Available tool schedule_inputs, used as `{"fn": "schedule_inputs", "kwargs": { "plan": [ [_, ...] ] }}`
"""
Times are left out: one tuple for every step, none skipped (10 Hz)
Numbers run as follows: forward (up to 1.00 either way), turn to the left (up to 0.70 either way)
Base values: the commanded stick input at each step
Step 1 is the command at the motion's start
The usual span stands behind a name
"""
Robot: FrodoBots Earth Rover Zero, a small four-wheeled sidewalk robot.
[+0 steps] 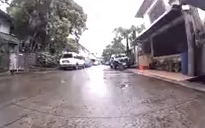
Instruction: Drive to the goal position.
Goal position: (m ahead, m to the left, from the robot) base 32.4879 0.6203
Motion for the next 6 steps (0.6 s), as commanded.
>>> {"fn": "schedule_inputs", "kwargs": {
  "plan": [
    [1.00,0.00],
    [1.00,0.00],
    [1.00,0.00],
    [1.00,0.24],
    [1.00,0.06],
    [1.00,0.19]
  ]
}}
